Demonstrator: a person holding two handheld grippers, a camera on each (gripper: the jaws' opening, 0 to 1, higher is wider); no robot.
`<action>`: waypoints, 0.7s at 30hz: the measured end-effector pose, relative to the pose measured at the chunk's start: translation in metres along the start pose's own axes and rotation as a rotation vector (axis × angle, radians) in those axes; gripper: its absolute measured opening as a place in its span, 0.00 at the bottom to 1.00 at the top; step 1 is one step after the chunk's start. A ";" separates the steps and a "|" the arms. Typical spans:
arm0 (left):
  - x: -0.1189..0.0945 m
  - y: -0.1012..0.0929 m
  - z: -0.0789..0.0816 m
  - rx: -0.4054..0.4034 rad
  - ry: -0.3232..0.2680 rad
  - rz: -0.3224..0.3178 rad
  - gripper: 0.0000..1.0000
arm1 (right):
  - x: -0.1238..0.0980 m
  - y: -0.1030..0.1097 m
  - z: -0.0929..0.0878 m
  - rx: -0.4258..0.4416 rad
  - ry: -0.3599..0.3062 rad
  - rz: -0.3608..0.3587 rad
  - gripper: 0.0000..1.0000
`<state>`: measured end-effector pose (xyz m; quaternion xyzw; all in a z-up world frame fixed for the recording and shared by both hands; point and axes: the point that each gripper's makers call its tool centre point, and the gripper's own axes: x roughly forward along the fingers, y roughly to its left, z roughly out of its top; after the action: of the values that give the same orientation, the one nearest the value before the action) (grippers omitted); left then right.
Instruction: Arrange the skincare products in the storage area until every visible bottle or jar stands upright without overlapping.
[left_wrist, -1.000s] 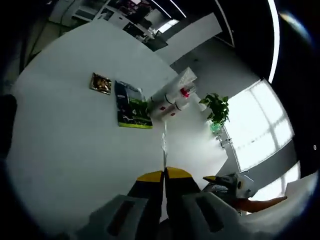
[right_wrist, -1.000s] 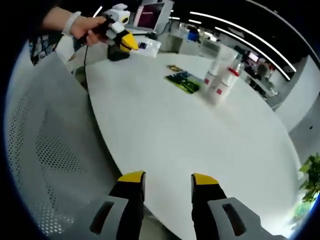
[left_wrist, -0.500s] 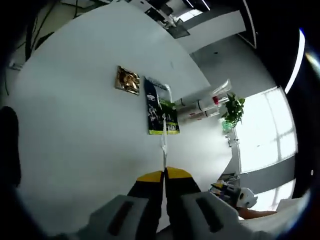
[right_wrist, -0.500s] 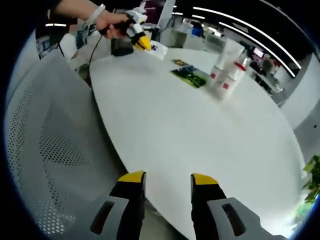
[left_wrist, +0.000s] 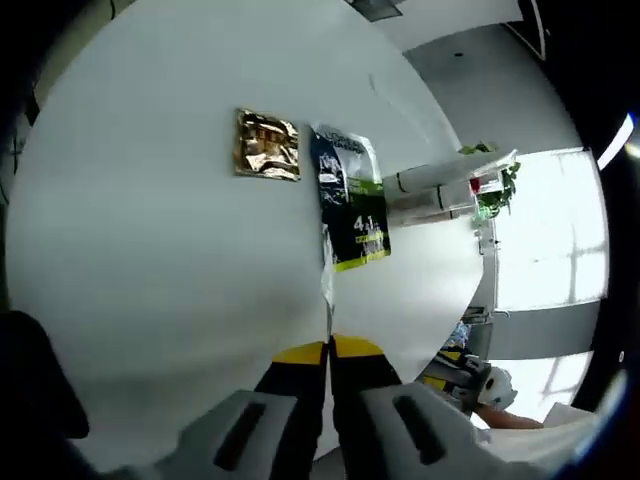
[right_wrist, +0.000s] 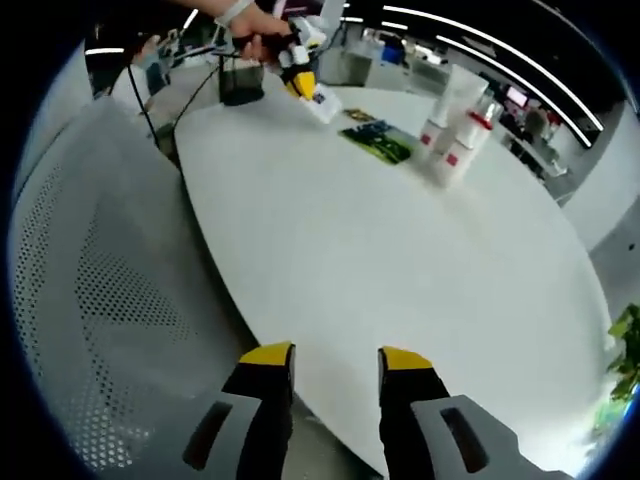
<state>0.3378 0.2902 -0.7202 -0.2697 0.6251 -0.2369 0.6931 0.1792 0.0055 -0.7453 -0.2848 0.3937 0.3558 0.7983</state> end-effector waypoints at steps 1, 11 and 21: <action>0.001 0.002 0.002 0.001 0.008 0.009 0.00 | 0.000 0.000 0.000 0.000 0.002 0.001 0.33; 0.005 0.029 0.005 0.038 0.157 0.102 0.00 | 0.001 0.001 -0.003 0.014 0.014 0.009 0.31; 0.012 0.041 0.023 0.108 0.219 0.181 0.01 | 0.002 0.001 -0.004 0.024 0.020 0.017 0.29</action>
<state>0.3616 0.3142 -0.7545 -0.1471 0.7050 -0.2345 0.6530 0.1771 0.0037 -0.7494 -0.2754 0.4085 0.3548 0.7946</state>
